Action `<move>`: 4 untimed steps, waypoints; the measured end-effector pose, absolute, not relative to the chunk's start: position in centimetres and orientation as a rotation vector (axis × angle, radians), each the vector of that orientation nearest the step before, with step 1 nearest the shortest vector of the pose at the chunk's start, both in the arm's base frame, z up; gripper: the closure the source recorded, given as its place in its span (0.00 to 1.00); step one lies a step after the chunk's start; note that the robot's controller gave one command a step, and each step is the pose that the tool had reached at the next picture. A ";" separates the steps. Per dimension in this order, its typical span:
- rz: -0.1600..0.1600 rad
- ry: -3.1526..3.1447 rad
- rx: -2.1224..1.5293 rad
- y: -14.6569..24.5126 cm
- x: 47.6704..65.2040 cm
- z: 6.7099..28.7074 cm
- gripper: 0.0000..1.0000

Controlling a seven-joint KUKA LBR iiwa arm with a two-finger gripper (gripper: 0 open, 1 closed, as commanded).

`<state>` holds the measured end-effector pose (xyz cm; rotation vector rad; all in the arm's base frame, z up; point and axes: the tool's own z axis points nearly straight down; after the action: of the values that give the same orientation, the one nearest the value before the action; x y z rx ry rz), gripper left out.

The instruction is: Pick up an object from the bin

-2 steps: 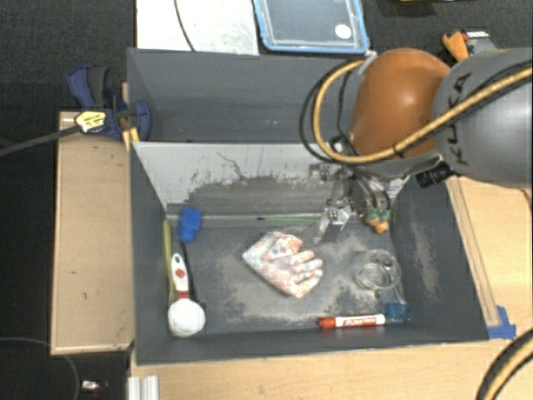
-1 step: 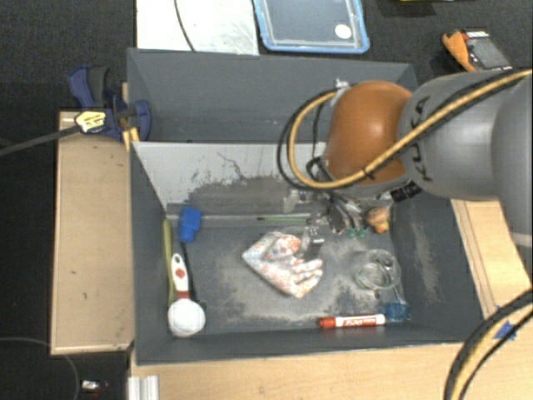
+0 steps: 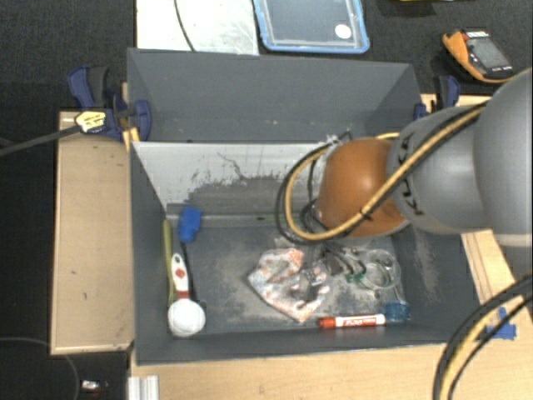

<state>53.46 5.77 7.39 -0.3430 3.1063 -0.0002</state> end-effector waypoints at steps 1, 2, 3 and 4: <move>0.000 3.088 -0.457 4.9 54.3 7.2 1.00; 0.000 3.088 -0.457 4.9 54.3 7.2 1.00; 0.000 3.045 -0.736 4.5 51.8 10.5 1.00; -0.001 3.029 -0.751 3.5 52.7 15.1 1.00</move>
Offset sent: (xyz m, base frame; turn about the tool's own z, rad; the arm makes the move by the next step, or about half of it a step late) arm 0.0000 0.0000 0.0000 0.0000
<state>52.72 3.54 15.13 -0.7509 3.0289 -0.0014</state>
